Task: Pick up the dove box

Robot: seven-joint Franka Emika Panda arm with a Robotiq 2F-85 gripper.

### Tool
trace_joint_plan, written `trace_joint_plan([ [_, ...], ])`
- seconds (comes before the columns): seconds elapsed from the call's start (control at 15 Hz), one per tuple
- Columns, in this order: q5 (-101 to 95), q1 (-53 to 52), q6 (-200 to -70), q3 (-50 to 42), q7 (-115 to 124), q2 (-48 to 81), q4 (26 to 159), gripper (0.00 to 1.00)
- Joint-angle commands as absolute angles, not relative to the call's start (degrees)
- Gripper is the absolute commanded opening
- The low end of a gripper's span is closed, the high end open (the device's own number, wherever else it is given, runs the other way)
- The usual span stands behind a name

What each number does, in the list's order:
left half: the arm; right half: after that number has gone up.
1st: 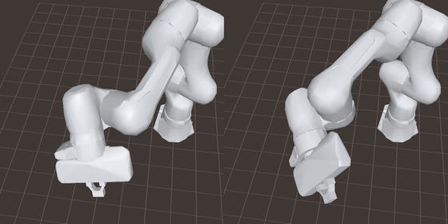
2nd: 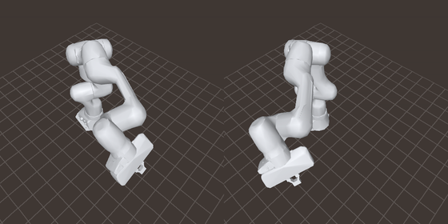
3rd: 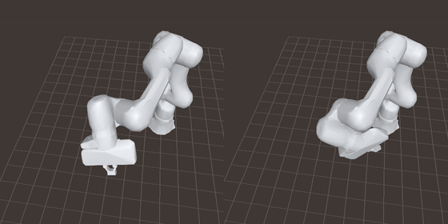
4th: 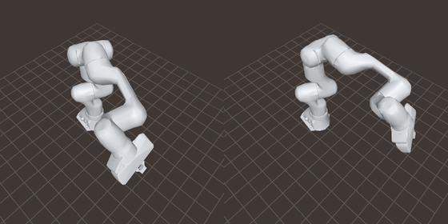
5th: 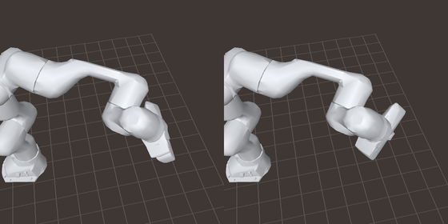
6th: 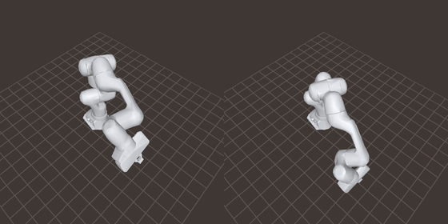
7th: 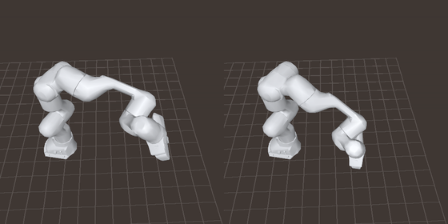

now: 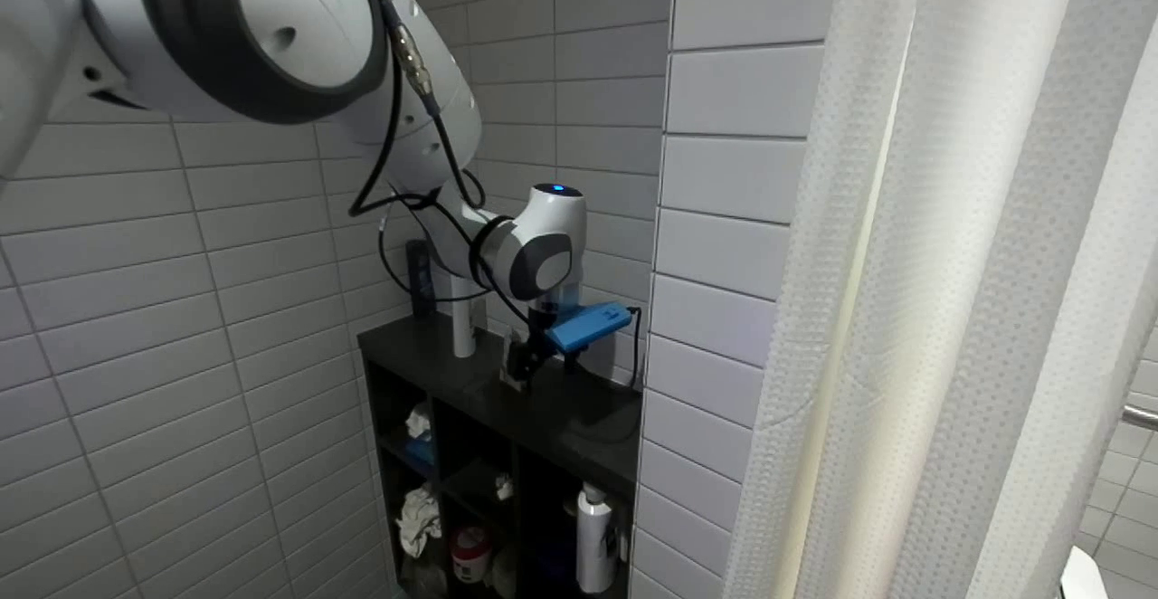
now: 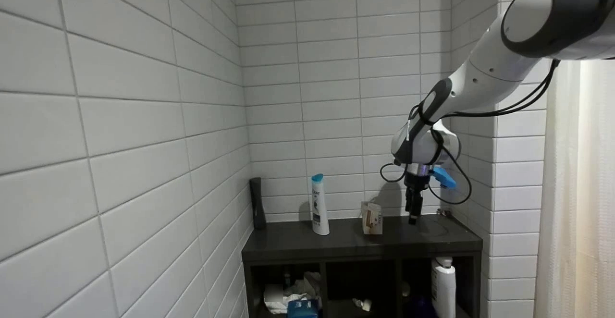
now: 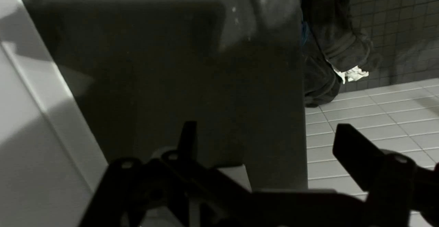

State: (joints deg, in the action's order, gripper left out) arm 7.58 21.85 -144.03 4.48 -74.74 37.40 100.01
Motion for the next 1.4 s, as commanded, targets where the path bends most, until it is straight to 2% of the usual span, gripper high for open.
trace_joint_plan([
  [0.0, 7.3, 23.4, -143.3, 4.7, -79.4, 42.9, 92.8, 1.00],
  [0.2, 5.8, 23.2, -144.5, 3.9, -81.4, 44.3, 89.8, 1.00],
  [0.27, 5.2, 22.9, -144.6, 3.6, -81.6, 44.2, 88.8, 0.91],
  [0.33, 4.8, 22.8, -144.8, 3.6, -82.1, 43.9, 88.3, 0.99],
  [0.4, 4.4, 22.7, -145.3, 3.6, -82.1, 43.4, 88.0, 0.96],
  [0.53, 4.0, 22.5, -146.4, 4.0, -82.9, 42.6, 87.9, 1.00],
  [1.33, 6.0, 22.9, -154.8, 11.7, -87.0, 38.4, 90.3, 1.00],
])
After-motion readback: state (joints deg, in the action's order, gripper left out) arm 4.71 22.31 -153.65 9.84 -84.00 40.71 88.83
